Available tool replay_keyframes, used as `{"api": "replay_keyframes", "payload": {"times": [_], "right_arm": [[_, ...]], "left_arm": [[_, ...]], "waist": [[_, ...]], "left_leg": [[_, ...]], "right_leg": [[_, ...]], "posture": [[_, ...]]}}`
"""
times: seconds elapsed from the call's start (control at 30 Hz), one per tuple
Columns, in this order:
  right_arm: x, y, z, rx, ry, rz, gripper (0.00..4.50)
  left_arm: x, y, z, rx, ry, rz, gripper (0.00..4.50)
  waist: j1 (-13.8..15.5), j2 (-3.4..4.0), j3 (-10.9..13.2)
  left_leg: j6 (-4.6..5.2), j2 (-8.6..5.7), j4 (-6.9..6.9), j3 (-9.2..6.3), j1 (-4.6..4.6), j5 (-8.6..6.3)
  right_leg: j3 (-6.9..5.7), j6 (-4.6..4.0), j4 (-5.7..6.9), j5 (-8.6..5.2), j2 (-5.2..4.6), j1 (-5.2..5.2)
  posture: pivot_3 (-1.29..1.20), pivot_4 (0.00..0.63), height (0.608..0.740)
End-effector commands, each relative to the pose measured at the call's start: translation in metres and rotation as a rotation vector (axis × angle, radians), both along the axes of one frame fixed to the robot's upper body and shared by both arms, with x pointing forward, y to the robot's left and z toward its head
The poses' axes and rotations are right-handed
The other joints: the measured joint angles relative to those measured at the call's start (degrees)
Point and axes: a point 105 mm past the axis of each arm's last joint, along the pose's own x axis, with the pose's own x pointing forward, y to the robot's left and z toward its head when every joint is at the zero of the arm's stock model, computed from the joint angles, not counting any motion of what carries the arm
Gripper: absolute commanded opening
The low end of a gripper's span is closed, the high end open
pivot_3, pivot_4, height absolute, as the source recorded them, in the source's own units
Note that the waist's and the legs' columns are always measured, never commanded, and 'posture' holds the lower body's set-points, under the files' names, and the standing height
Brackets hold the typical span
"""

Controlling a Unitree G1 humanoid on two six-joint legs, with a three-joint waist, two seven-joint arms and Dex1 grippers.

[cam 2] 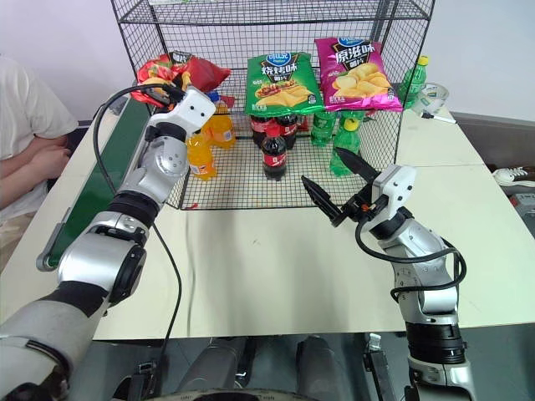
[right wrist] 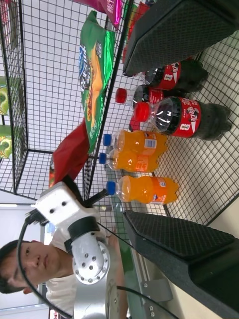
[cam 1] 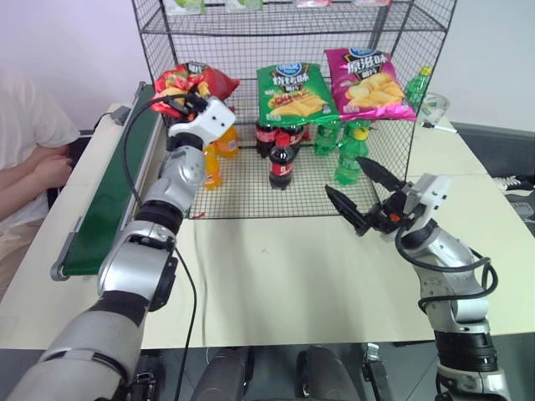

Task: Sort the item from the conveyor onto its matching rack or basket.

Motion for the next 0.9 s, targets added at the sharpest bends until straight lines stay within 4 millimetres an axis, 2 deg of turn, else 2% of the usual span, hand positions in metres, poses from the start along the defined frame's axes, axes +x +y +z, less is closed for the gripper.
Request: {"api": "replay_keyframes", "payload": {"times": [0.03, 0.2, 0.4, 0.5, 0.67, 0.8, 0.9], "right_arm": [[-0.006, 0.003, 0.013, -0.007, -0.052, 0.014, 4.5], [-0.006, 0.006, 0.012, -0.004, -0.046, 0.018, 4.5], [-0.005, 0.005, 0.011, -0.003, -0.041, 0.018, 4.5], [-0.004, 0.004, 0.01, -0.007, -0.041, 0.016, 4.5], [-0.004, 0.005, 0.01, -0.009, -0.037, 0.022, 4.5], [-0.003, 0.004, 0.011, -0.007, -0.04, 0.019, 4.5], [-0.005, 0.003, 0.01, -0.007, -0.038, 0.017, 4.5]], "left_arm": [[-0.002, -0.019, 0.022, -0.02, -0.064, -0.077, 0.02], [0.003, -0.017, 0.019, -0.052, -0.018, -0.06, 0.02], [0.002, -0.013, 0.026, -0.082, -0.036, -0.092, 0.02], [0.0, -0.014, 0.026, -0.077, -0.046, -0.105, 0.82], [-0.001, -0.018, 0.02, -0.094, -0.025, -0.134, 3.09], [-0.006, -0.022, 0.022, -0.096, -0.036, -0.191, 3.09], [-0.017, -0.015, 0.026, -0.08, -0.074, -0.194, 3.09]], "waist": [[0.02, -0.01, 0.01], [0.25, -0.02, 0.01], [-0.01, -0.03, 0.01], [-0.06, -0.03, 0.01], [0.27, -0.03, 0.01], [0.18, -0.03, 0.01], [-0.06, -0.02, 0.0]], "left_leg": [[0.0, 0.0, 0.0, 0.0, -0.01, 0.0], [-0.02, -0.02, 0.07, 0.0, -0.08, 0.02], [-0.03, -0.01, 0.04, 0.01, -0.08, 0.02], [-0.05, -0.01, 0.04, 0.01, -0.08, 0.03], [-0.04, -0.02, 0.07, 0.01, -0.08, 0.03], [-0.04, -0.02, 0.09, 0.01, -0.08, 0.03], [-0.05, -0.02, 0.07, 0.01, -0.08, 0.04]], "right_leg": [[0.0, 0.0, 0.01, 0.0, 0.0, -0.01], [0.0, 0.01, 0.01, 0.01, -0.01, -0.02], [0.0, 0.01, 0.05, 0.01, 0.0, -0.08], [0.0, 0.01, 0.07, 0.01, 0.0, -0.1], [0.01, 0.01, 0.09, 0.01, -0.01, -0.07], [0.01, 0.01, 0.1, 0.01, -0.01, -0.06], [0.03, 0.01, 0.13, 0.01, -0.01, -0.1]], "posture": [[0.0, 0.15, 0.74], [0.0, 0.15, 0.74], [0.0, 0.15, 0.74], [0.0, 0.15, 0.74], [0.0, 0.15, 0.74], [0.0, 0.15, 0.74], [0.0, 0.15, 0.74]]}}
